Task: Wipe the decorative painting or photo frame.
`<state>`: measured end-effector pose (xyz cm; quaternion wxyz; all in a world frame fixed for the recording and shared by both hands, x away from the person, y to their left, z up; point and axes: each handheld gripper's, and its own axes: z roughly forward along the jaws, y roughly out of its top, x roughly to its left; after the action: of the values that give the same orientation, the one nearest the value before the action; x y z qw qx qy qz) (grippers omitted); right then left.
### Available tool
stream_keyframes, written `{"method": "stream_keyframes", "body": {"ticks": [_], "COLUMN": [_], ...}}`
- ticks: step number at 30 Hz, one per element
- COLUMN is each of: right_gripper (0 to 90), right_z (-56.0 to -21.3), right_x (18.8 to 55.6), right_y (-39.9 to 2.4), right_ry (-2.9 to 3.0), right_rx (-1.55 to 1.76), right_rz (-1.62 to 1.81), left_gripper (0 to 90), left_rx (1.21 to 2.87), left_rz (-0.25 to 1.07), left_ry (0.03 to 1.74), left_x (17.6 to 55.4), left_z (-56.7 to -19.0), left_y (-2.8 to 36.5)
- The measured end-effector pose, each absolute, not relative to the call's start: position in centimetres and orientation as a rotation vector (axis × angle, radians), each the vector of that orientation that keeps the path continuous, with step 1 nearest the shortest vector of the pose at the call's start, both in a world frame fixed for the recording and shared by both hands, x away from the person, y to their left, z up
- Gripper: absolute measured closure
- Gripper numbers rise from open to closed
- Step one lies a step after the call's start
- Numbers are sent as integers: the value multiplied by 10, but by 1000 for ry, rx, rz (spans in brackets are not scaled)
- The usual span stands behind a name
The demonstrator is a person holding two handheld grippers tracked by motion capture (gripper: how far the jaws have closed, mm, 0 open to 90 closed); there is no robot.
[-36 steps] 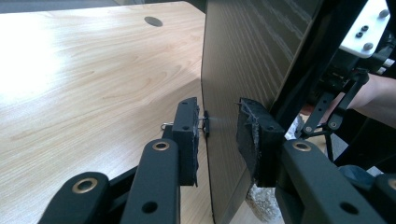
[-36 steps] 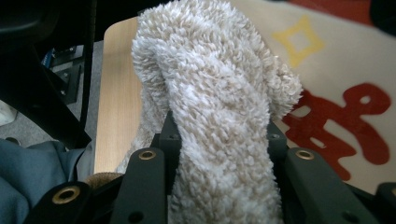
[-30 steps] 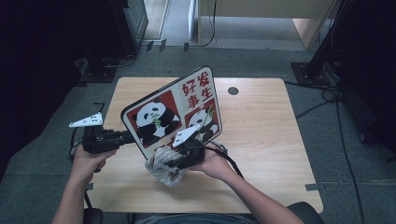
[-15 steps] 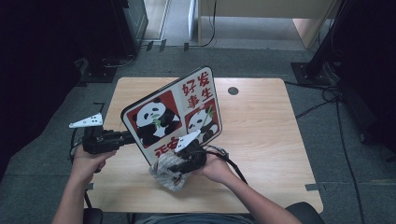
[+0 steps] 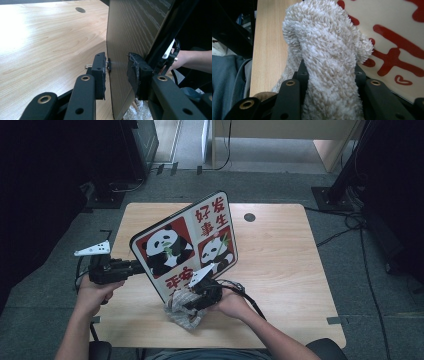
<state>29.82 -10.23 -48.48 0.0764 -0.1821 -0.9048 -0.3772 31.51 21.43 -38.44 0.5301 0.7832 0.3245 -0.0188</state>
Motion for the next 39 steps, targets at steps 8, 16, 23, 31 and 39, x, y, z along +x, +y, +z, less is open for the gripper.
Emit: {"method": "stream_keyframes", "body": {"ticks": [8, 16, 23, 31, 39], "right_gripper": [641, 644, 645, 645, 645], "right_z": [-479, -450, -419, -383, -351], "right_x": [296, 294, 292, 290, 291], "right_y": [-103, -102, -95, -75, -58], "right_ry": [-2715, -2682, -2658, -2650, -2642], "right_rx": [-558, -552, -544, -491, -450], "right_rz": [-1126, -1195, -1230, -1264, -1292], "left_gripper": [674, 671, 664, 658, 657], "left_rx": [1878, 1875, 1871, 1873, 1855], "left_rz": [-44, -45, -35, -37, -24], "left_ry": [767, 766, 775, 789, 813], "left_x": [317, 316, 316, 317, 321], "left_z": [-384, -384, -384, -386, -385], "left_y": [214, 215, 220, 227, 235]}}
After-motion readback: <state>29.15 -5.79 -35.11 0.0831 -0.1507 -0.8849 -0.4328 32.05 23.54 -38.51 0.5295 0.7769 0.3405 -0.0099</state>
